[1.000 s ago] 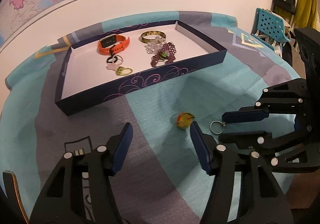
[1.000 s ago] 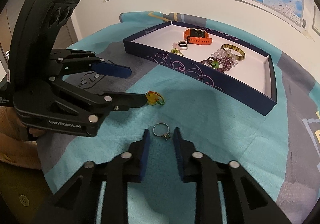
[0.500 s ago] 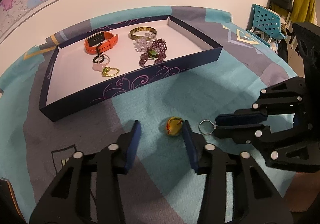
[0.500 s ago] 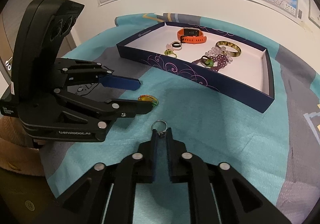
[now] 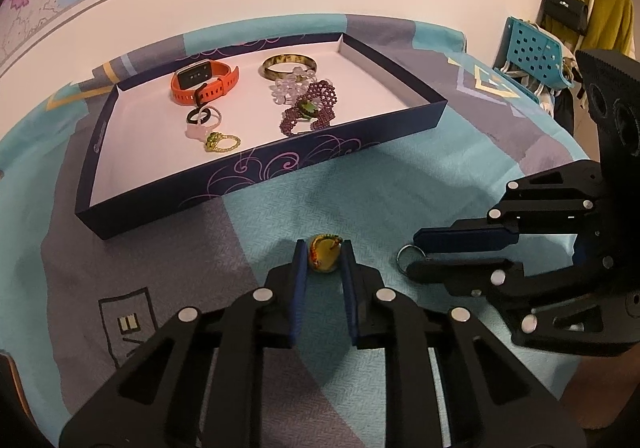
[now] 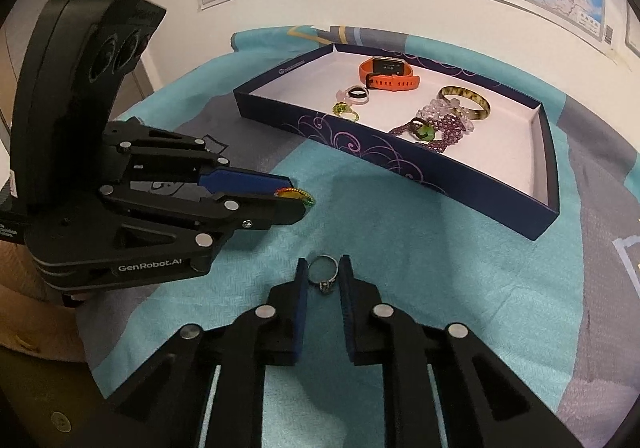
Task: Organize jewelry
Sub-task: 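Grasp the yellow pendant with the left tool while the right tool holds the silver ring, then carry the silver ring with the right tool over the box while the left tool carries the yellow pendant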
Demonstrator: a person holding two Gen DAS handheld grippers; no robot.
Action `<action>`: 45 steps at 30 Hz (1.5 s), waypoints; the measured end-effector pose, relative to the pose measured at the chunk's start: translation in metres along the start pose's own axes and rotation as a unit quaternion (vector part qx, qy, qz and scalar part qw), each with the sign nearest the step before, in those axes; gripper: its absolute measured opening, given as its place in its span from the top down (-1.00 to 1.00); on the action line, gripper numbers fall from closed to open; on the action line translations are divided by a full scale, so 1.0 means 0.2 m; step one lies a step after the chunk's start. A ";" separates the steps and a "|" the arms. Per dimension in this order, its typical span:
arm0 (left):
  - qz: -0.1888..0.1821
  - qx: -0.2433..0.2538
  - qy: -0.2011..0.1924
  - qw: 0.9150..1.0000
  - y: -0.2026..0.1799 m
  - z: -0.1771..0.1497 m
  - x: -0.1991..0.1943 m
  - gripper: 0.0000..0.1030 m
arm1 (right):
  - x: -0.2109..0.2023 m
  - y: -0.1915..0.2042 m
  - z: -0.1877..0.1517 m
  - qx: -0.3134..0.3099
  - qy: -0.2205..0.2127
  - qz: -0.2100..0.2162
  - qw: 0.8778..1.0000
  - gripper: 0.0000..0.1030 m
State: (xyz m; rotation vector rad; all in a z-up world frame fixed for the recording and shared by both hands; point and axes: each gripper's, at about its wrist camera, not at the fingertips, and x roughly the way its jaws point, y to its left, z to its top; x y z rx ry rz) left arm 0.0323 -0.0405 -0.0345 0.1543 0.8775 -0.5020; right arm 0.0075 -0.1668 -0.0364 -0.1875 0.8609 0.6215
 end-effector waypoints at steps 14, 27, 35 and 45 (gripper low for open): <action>0.003 -0.021 -0.015 1.000 0.07 0.02 -0.06 0.67 | -0.03 -0.06 0.02 0.031 -0.019 0.007 0.999 0.93; 0.004 -0.030 -0.022 0.999 0.11 0.03 -0.08 0.67 | -0.07 -0.13 0.05 0.061 -0.037 0.016 0.997 0.93; 0.005 -0.030 -0.032 0.999 0.12 0.05 -0.12 0.67 | -0.12 -0.17 0.10 0.069 -0.061 0.016 0.996 0.93; 0.014 -0.027 -0.053 0.998 0.15 0.12 -0.18 0.67 | -0.17 -0.21 0.22 0.064 -0.088 0.007 0.994 0.93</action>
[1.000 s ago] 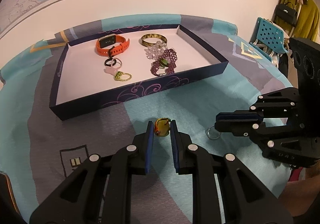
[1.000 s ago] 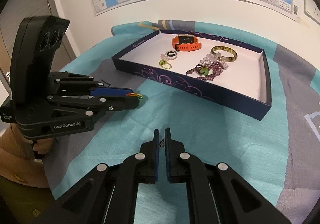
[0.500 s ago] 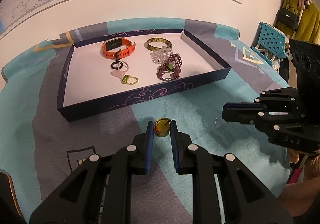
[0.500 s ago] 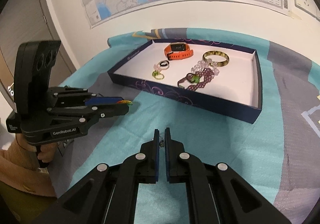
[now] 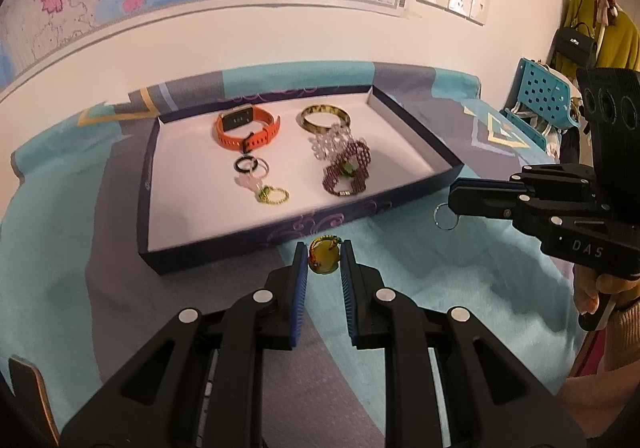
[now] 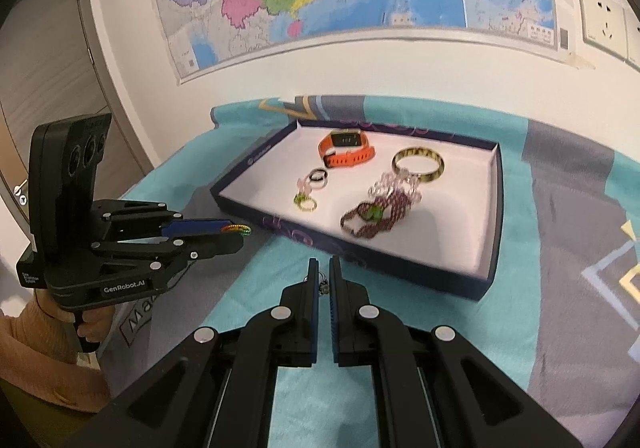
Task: Organize jewelry
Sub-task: 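Carry the silver ring with the right tool over the box while the left tool carries the yellow pendant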
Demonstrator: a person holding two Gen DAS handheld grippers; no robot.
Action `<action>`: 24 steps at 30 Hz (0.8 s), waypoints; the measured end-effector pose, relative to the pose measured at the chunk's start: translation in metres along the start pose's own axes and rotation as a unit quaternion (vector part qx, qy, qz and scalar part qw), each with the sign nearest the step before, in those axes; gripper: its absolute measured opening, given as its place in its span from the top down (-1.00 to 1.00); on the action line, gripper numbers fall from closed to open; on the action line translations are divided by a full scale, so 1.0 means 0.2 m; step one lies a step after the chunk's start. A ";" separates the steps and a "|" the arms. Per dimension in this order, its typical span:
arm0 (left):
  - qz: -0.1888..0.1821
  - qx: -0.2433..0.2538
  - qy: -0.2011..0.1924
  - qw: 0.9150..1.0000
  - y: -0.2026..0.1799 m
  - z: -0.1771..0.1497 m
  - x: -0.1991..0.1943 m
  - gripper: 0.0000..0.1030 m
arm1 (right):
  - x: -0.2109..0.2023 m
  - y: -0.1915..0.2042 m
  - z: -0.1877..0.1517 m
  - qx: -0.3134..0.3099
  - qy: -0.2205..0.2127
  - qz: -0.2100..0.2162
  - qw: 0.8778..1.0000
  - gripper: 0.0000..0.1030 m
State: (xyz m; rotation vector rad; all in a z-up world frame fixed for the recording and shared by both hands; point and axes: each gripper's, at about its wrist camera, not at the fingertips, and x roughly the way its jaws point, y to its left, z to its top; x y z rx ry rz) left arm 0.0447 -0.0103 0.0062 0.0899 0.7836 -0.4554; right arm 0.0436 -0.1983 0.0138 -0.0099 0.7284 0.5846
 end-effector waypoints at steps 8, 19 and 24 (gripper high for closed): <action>0.009 0.006 -0.015 1.000 0.02 0.09 -0.01 0.67 | 0.03 -0.02 0.10 -0.003 -0.015 -0.001 1.000 0.93; 0.016 0.013 -0.023 1.000 0.04 0.18 0.04 0.67 | 0.10 -0.03 0.19 -0.007 -0.017 0.001 1.000 1.00; 0.020 0.015 -0.025 0.999 0.06 0.21 0.06 0.67 | 0.13 -0.05 0.22 -0.005 -0.016 0.001 1.000 1.00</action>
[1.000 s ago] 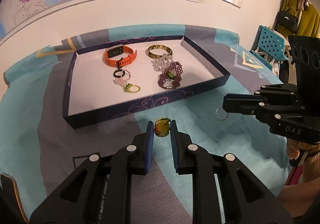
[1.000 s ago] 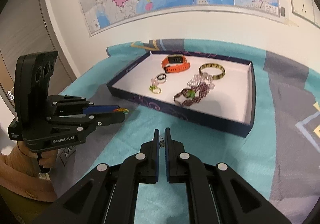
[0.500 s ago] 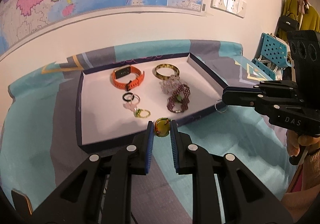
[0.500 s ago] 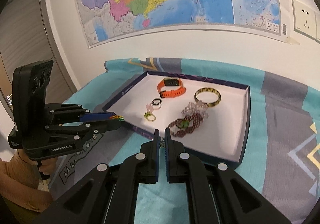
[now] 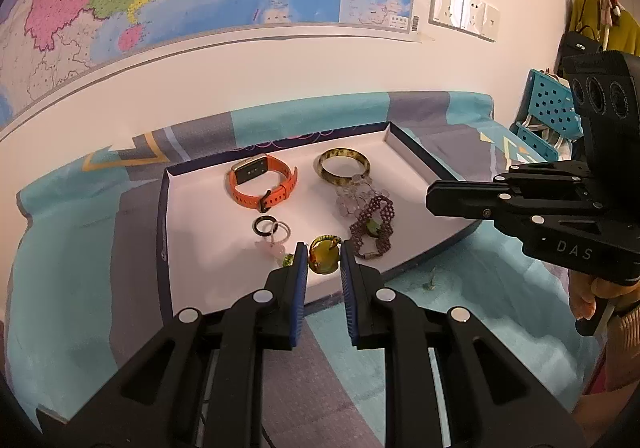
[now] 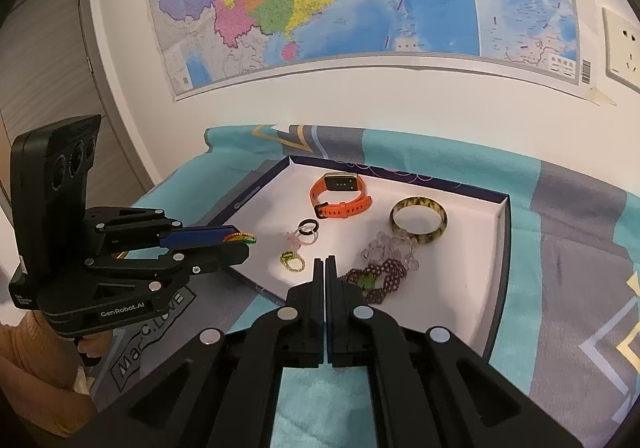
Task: Organize jewelry
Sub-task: 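Carry the silver ring with the right tool over the box while the left tool carries the yellow pendant, then lower and release the silver ring from the right tool while the left tool releases the pendant in the box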
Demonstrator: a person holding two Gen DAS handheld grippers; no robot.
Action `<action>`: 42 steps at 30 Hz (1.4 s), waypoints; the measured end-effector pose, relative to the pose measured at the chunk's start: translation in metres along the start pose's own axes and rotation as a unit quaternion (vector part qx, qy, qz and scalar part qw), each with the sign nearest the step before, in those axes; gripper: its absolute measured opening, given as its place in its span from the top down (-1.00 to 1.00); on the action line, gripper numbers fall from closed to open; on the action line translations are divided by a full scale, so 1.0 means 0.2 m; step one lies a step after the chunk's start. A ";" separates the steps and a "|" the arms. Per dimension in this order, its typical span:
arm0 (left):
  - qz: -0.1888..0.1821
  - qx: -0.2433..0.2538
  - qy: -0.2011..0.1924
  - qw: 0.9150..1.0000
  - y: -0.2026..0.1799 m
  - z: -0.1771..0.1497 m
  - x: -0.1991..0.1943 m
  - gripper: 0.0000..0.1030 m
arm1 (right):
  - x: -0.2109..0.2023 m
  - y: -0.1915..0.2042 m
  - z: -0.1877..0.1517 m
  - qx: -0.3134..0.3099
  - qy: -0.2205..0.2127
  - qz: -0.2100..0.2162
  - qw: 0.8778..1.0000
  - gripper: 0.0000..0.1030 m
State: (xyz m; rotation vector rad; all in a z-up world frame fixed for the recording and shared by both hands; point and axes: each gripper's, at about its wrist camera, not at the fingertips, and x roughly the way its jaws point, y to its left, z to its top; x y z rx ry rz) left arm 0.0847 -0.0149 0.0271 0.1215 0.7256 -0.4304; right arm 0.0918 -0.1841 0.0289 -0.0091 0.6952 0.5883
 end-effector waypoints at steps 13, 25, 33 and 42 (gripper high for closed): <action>-0.004 -0.008 0.006 1.000 0.03 -0.03 0.03 0.67 | 0.03 -0.04 -0.26 -0.001 0.088 -0.028 0.996 0.46; -0.004 -0.013 0.014 1.000 0.03 -0.05 0.04 0.67 | 0.08 -0.05 -0.33 -0.012 0.105 -0.072 0.992 0.66; -0.003 -0.012 0.012 1.000 0.04 -0.04 0.04 0.67 | 0.00 -0.03 -0.29 -0.007 0.081 -0.058 0.995 0.66; 0.002 -0.010 0.006 1.000 0.04 0.00 0.05 0.67 | -0.04 0.00 -0.10 -0.025 0.035 -0.049 0.998 0.66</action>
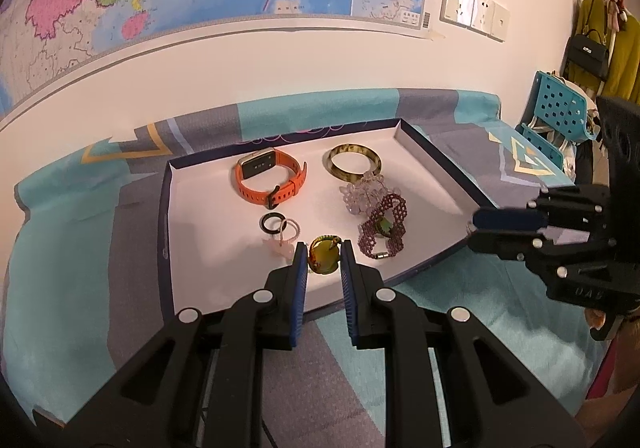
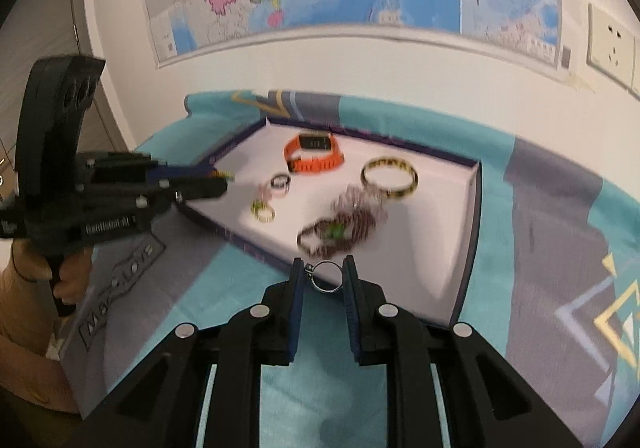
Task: Organize jewelry
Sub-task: 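Lower and release the silver ring from the right tool while the left tool releases the pendant in the box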
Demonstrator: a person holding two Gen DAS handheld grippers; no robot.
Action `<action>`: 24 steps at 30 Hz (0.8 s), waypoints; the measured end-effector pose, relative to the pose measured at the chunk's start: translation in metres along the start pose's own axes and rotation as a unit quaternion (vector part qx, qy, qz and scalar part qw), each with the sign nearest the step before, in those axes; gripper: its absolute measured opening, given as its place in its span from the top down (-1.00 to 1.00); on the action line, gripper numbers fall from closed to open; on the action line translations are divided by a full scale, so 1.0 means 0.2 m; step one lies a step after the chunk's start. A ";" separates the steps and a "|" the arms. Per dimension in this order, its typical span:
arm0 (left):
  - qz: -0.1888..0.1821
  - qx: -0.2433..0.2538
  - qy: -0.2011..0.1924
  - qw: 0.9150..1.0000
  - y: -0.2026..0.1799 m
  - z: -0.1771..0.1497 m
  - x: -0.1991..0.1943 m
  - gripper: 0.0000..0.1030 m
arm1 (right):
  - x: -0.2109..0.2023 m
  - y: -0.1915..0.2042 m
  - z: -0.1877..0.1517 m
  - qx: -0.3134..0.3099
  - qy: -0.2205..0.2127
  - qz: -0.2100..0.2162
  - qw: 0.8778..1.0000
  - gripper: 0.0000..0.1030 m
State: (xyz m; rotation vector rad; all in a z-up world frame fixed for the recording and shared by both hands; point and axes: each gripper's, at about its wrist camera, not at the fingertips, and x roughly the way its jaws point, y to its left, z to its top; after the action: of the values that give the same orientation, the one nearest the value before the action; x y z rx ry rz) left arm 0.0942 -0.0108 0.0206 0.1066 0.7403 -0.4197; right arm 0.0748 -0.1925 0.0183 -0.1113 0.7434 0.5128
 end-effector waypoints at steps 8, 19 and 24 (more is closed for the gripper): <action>0.005 0.001 0.000 1.000 0.01 0.04 0.04 0.67 | 0.08 0.01 0.11 -0.004 -0.008 0.011 1.000 0.66; 0.010 0.005 0.003 1.000 0.02 0.09 0.10 0.67 | 0.16 0.00 0.16 -0.005 -0.003 0.016 1.000 0.66; 0.012 0.001 0.007 1.000 0.03 0.10 0.13 0.67 | 0.19 -0.01 0.18 -0.005 0.001 0.017 1.000 0.66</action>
State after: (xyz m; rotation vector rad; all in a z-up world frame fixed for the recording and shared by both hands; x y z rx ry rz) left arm 0.1261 -0.0181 0.0169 0.1208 0.7522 -0.3971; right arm 0.1209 -0.1681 0.0182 -0.1087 0.7462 0.5491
